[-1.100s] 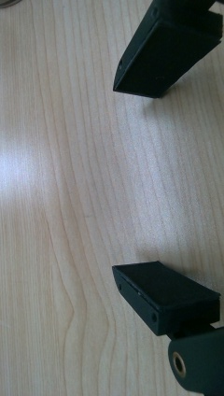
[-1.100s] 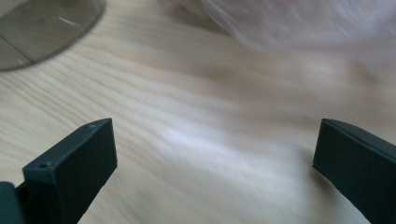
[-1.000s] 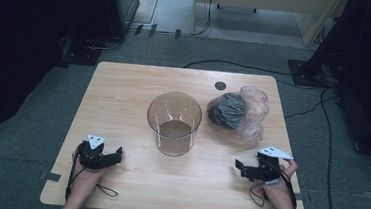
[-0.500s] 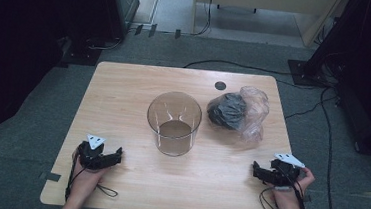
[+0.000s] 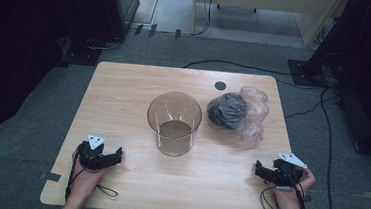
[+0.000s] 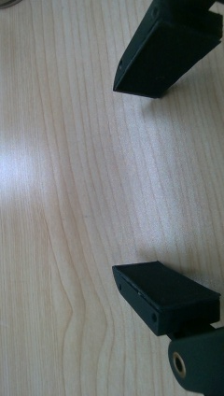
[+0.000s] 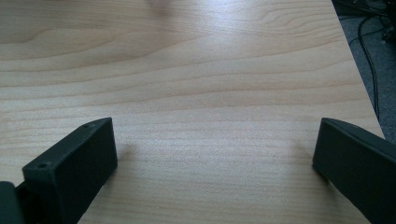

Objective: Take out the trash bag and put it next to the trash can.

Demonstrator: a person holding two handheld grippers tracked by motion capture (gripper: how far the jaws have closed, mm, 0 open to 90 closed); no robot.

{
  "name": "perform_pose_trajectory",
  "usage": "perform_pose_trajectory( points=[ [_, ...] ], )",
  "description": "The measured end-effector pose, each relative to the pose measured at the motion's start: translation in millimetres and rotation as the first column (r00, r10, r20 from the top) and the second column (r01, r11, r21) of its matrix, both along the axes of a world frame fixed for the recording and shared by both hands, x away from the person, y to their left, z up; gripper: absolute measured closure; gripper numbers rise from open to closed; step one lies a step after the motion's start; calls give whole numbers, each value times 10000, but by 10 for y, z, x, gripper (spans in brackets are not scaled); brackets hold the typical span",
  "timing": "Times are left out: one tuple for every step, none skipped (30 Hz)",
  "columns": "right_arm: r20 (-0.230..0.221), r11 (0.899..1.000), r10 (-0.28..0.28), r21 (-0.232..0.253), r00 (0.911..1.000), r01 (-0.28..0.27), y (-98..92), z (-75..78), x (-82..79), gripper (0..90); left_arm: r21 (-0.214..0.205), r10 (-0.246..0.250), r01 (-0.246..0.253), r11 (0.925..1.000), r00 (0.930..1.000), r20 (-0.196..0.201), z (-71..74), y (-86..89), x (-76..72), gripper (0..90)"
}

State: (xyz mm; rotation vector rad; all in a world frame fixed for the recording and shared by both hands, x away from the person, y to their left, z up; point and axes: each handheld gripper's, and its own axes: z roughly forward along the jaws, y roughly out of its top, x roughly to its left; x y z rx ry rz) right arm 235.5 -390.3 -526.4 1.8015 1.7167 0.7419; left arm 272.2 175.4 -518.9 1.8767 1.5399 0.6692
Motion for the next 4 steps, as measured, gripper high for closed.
perform_pose_trajectory(
  points=[
    [-1,10000,0,-2,10000,0,0,0,0,0,1,-12,12,10000,10000,-1,0,0,0,105],
    [1,10000,-1,1,10000,1,0,0,0,0,4,-19,19,10000,10000,-2,0,0,0,105],
    [0,10000,-1,0,10000,1,0,0,0,0,6,-33,33,10000,10000,-4,0,-1,0,105],
    [0,10000,-1,0,10000,1,0,0,0,0,6,-33,33,10000,10000,-4,0,-1,0,105]
  ],
)
